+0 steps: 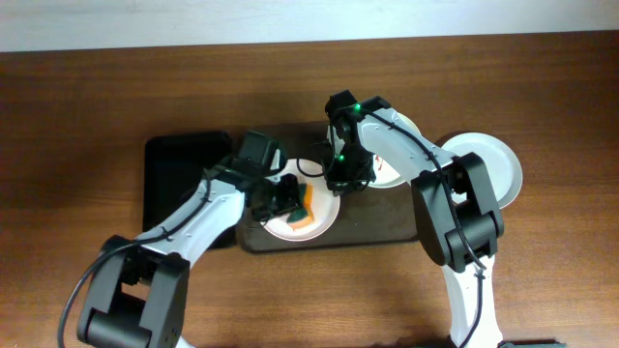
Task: Clean dirty plates on tray and stack at the side
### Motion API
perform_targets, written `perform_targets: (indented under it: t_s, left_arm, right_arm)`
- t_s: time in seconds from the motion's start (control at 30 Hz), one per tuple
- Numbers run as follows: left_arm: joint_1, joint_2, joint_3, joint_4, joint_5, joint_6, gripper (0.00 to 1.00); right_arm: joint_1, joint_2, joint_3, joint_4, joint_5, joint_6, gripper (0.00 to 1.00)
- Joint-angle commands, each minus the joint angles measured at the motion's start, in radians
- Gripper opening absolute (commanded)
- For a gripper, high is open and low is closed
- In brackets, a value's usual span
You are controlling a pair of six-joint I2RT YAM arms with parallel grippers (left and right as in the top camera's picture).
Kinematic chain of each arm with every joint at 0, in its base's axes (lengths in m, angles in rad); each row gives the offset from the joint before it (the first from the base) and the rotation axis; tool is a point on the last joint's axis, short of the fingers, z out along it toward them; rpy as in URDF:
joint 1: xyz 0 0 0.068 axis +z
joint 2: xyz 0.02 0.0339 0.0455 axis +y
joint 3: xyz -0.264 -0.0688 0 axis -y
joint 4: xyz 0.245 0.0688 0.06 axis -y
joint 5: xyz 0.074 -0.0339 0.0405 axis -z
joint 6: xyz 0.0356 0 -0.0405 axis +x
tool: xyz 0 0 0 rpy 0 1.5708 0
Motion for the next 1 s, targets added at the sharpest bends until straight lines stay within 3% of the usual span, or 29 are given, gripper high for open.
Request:
perform_targets:
  t_s: [0.0,0.13,0.23,0.37,0.5,0.6,0.77,0.97]
  left_arm:
    - [-0.011,-0.003,-0.019,-0.041,-0.118,-0.032,0.00]
    - [-0.010,-0.004,-0.019,-0.074,-0.347,-0.016,0.00]
    - [-0.009,-0.040,0.039,-0.064,-0.430,0.122,0.00]
    - [0.074,-0.205,0.085,-0.155,-0.433,0.224,0.00]
    - [0.259,-0.287,0.081,-0.207,-0.433,0.434,0.00]
    - [0.320,-0.227,0.037,-0.218,-0.433,0.449,0.00]
    - [0.322,-0.074,0.025,-0.205,-0.433,0.449,0.00]
    - [0.322,0.043,0.025,-0.129,-0.445,0.449,0.00]
  right_arm:
    - [0.005,-0.023,-0.008,0.002,0.028,0.005,0.04]
    - [0.005,-0.023,-0.008,0.002,0.028,0.005,0.04]
    - [0.005,-0.023,-0.008,0.002,0.028,0.005,0.04]
    - [0.005,-0.023,-0.008,0.005,0.028,0.005,0.05]
    - [0.005,-0.023,-0.025,0.021,0.028,0.005,0.13]
    - [0.005,-0.023,-0.058,0.067,0.028,0.005,0.04]
    - [0.004,-0.047,-0.009,0.066,0.038,-0.006,0.04]
    - [0.005,-0.254,0.026,0.035,0.336,-0.025,0.04]
